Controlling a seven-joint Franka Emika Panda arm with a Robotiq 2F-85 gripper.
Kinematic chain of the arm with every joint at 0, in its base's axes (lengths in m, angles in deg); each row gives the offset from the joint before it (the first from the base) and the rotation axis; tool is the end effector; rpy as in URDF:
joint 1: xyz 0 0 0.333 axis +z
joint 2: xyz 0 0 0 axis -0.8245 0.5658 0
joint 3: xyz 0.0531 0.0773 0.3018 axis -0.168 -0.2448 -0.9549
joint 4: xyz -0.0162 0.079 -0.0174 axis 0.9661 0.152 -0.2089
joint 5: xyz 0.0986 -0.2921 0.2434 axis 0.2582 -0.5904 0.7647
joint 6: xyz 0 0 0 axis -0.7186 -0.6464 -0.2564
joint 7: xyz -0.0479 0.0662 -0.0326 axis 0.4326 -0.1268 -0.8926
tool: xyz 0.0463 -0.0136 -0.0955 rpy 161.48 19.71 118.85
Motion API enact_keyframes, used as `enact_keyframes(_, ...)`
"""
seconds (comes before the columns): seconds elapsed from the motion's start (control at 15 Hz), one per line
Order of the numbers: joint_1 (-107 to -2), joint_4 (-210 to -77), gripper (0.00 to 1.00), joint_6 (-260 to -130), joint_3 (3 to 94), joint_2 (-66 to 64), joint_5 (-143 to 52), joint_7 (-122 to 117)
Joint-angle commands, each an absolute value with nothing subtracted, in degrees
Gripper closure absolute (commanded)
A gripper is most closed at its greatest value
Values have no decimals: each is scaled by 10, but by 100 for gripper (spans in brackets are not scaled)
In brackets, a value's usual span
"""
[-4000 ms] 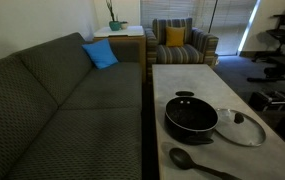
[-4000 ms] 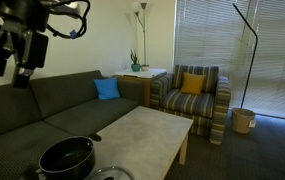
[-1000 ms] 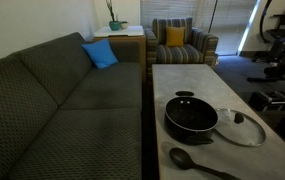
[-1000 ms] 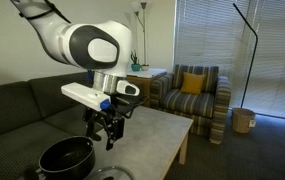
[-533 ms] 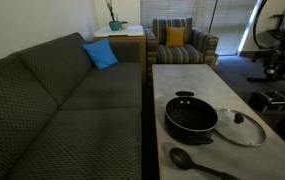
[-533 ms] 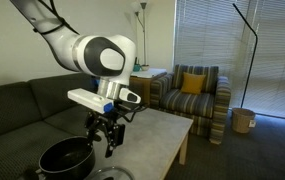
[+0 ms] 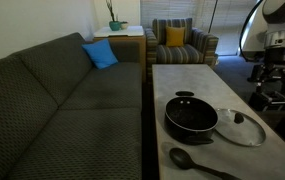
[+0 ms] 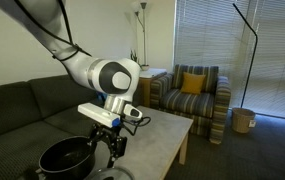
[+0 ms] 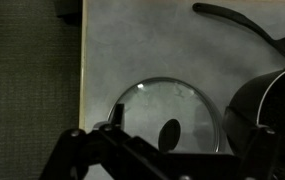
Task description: Put the lid on the pot
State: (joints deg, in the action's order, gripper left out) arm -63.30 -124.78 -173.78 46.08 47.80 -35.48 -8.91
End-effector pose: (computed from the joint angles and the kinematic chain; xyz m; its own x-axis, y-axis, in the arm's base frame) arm 0.6634 -0.0963 0.0226 0.8917 -0.1529 -0.4260 -0.2021 -0.9767 -0.0726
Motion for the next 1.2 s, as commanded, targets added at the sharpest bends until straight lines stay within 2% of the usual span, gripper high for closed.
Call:
enact_keyframes(0.0, -635, -1243, 0, -1735, 459, 479, -357, -88)
enact_keyframes(0.2, -620, -1238, 0, -1745, 465, 483, -361, -63)
enact_keyframes(0.6, -559, -1161, 0, -1768, 468, 572, -387, 11)
enact_keyframes(0.8, -555, -1123, 0, -1747, 459, 611, -378, 20)
enact_keyframes(1.13, -572, -1126, 0, -1790, 464, 625, -369, 23)
